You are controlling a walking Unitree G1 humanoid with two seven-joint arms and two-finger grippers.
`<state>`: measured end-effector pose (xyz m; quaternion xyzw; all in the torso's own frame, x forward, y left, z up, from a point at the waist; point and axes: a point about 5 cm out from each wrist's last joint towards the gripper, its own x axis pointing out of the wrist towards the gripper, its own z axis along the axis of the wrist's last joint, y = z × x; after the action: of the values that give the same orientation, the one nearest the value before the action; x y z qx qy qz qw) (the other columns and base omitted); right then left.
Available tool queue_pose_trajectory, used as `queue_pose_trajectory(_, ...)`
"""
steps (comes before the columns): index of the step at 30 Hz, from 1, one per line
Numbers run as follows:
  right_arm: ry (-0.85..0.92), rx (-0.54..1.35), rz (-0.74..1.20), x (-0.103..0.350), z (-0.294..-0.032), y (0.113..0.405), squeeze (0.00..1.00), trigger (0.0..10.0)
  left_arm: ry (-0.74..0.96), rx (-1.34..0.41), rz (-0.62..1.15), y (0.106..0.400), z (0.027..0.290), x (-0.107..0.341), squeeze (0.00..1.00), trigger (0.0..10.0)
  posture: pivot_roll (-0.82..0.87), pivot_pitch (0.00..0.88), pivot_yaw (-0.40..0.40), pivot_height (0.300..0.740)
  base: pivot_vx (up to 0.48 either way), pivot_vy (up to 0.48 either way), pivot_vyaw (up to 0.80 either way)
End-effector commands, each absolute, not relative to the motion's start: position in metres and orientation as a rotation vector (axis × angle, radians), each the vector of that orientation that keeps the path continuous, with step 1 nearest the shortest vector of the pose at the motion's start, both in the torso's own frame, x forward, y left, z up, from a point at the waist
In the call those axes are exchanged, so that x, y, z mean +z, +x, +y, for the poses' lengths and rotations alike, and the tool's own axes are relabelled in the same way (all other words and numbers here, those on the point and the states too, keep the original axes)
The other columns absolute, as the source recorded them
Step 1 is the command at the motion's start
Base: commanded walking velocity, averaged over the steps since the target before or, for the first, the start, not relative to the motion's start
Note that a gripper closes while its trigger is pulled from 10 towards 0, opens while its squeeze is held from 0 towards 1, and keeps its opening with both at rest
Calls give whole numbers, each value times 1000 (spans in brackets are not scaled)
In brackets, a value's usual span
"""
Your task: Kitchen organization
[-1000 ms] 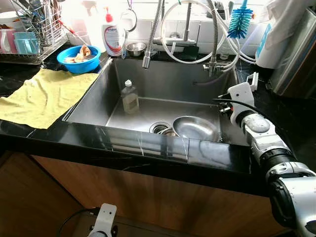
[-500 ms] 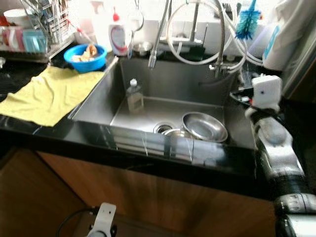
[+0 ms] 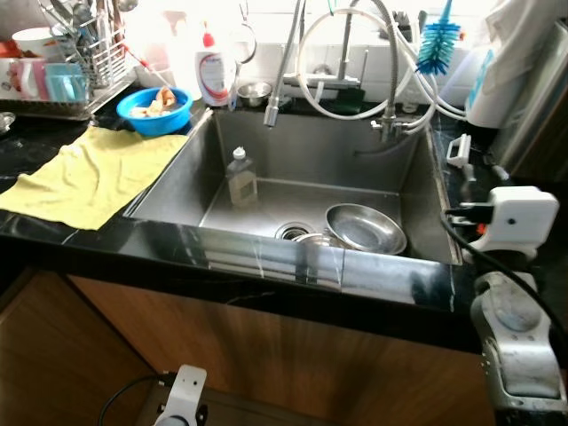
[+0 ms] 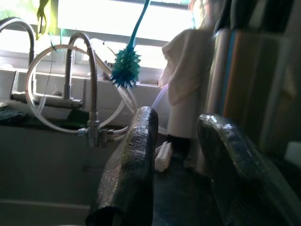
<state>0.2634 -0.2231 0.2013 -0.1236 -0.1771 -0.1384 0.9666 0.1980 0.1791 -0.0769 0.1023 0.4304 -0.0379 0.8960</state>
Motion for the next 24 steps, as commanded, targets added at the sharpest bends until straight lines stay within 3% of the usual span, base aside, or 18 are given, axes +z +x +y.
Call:
queue_pose_trajectory(1,-269,-284,-399,212,-215,253,0,10000,233,-79,896,196,183,-77,0,10000,-187,0,61,740,0,0,0)
queue_pose_trajectory(7,-302,-235,-402,218,-202,243,0,10000,245,-95,898,196,183,-78,0,10000,-201,0,67,740,0,0,0)
queue_pose_trajectory(24,-235,-268,-342,217,-203,249,0,10000,235,-81,894,198,183,-77,0,10000,-187,0,57,740,0,0,0)
